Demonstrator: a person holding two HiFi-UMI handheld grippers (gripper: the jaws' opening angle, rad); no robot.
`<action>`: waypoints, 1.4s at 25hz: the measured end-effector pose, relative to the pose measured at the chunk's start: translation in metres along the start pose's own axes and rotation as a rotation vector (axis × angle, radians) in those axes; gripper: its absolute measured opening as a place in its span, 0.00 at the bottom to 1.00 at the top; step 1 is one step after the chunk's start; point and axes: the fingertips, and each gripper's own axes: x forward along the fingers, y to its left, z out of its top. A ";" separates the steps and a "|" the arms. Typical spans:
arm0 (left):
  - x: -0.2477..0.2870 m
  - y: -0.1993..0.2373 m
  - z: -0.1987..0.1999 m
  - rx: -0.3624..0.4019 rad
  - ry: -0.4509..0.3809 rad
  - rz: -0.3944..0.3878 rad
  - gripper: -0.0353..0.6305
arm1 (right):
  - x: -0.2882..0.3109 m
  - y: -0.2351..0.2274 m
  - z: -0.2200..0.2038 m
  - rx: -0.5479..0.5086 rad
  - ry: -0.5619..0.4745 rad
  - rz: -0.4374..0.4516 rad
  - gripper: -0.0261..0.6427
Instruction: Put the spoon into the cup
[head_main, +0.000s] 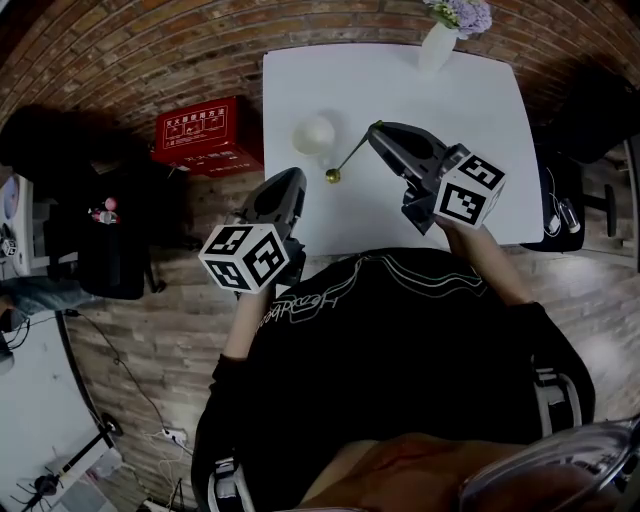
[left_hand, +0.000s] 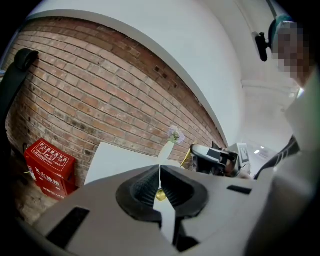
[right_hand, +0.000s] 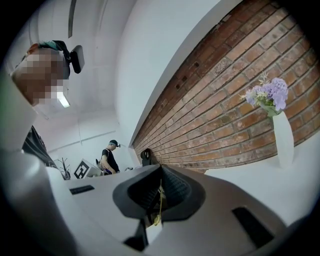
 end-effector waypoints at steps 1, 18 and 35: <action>0.002 0.004 0.000 -0.003 0.006 -0.001 0.06 | 0.004 -0.003 0.000 -0.004 0.003 -0.004 0.04; 0.018 0.062 -0.012 -0.079 0.062 0.049 0.06 | 0.078 -0.057 -0.023 -0.030 0.088 -0.056 0.04; 0.011 0.089 -0.035 -0.124 0.100 0.113 0.06 | 0.107 -0.092 -0.073 0.006 0.124 -0.105 0.04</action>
